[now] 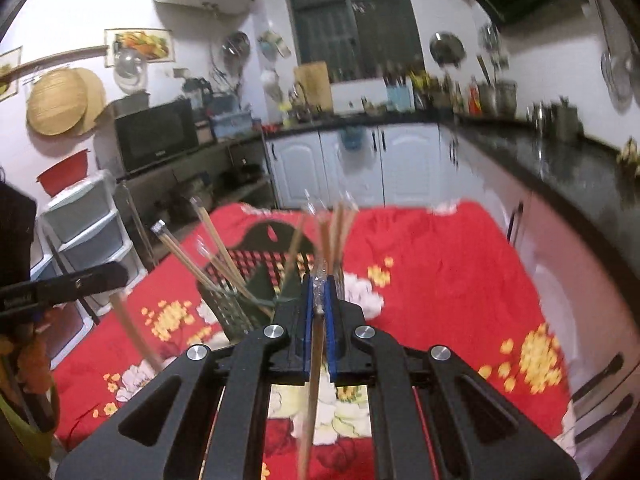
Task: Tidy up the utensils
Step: 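Close the left tool on one chopstick while the right tool grasps another, then lift both held chopsticks up and carry them above the green caddy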
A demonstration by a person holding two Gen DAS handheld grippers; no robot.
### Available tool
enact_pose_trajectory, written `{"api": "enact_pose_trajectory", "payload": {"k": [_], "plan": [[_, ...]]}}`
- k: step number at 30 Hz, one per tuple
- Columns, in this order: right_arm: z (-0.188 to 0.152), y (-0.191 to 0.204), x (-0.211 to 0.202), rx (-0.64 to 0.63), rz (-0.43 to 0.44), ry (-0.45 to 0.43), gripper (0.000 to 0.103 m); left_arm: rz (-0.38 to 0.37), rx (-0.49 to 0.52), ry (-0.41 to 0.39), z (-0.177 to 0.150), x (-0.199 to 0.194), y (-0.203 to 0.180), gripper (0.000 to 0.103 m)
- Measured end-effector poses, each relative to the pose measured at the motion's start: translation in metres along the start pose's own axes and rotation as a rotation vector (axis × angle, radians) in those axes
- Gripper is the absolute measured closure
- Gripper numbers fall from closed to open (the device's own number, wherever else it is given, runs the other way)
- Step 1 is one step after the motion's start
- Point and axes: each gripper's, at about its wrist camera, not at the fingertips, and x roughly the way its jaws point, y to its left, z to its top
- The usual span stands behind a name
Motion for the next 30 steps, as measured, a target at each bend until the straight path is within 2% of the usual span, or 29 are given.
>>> {"api": "enact_pose_trajectory", "payload": {"k": [8,18,23,30], "plan": [[0.022,0.009,-0.020,-0.025,0.007,-0.112,0.097,-0.055,0.055,-0.061,0.027,-0.009,-0.029,0.102],[0.055,0.011,-0.040,-0.019,0.003,-0.210,0.097,-0.128,0.118,-0.146,0.070,-0.015,-0.064,0.102],[0.075,0.017,-0.045,-0.040,0.016,-0.266,0.097,-0.137,0.133,-0.186,0.095,-0.015,-0.075,0.102],[0.105,0.027,-0.050,-0.083,0.020,-0.351,0.097,-0.109,0.145,-0.231,0.127,-0.015,-0.076,0.102]]}}
